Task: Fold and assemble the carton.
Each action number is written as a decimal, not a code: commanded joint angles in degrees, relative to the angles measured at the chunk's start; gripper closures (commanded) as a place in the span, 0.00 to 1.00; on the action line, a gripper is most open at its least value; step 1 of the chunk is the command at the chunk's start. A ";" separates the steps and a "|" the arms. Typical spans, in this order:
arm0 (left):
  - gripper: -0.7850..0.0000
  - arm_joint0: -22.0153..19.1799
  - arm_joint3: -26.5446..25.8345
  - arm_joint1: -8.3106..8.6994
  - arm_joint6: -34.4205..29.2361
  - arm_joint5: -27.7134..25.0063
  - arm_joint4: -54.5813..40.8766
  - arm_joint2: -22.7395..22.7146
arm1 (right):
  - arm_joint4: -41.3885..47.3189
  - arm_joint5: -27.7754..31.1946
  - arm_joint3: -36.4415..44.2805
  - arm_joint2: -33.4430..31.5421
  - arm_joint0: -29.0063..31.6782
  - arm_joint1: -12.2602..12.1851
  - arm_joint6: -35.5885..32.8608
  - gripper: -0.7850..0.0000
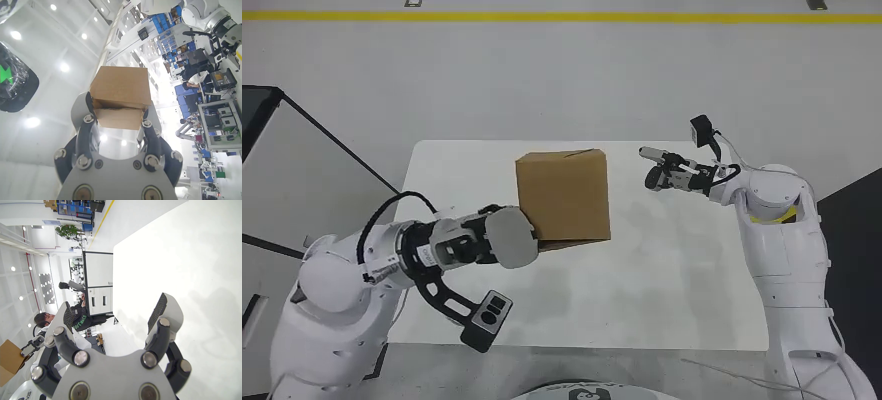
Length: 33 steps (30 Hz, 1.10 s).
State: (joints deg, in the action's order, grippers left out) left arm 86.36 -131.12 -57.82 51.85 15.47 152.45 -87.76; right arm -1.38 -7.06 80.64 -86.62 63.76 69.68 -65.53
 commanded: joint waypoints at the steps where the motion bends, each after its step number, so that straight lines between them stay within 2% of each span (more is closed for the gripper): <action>1: 1.00 0.06 -0.12 0.02 0.06 0.54 0.40 0.04 | 0.00 0.00 0.00 0.00 0.00 0.00 0.00 0.00; 7: 1.00 0.82 0.08 -0.01 -0.77 -0.68 -2.50 0.91 | 0.00 0.00 0.00 0.00 0.00 0.00 0.00 0.00; 13: 1.00 2.07 1.31 -0.07 -3.32 -9.20 -11.52 2.11 | 0.00 0.00 0.00 0.00 0.00 0.00 0.00 0.00; 19: 1.00 2.93 2.07 -0.27 -7.27 -12.42 -17.42 1.88 | 0.00 0.00 0.00 0.00 0.00 0.00 0.00 0.00; 24: 1.00 2.44 1.90 -0.25 -6.56 -11.56 -16.58 1.76 | 0.00 0.00 0.00 0.00 0.00 0.00 0.00 0.00; 33: 1.00 -0.02 1.72 0.08 -1.38 -6.05 -5.70 1.92 | 0.00 0.00 0.00 0.00 0.00 0.00 0.00 0.00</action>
State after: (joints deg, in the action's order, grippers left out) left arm 86.60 -129.43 -57.80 49.87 8.94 144.90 -85.86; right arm -1.38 -7.06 80.64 -86.62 63.76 69.68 -65.53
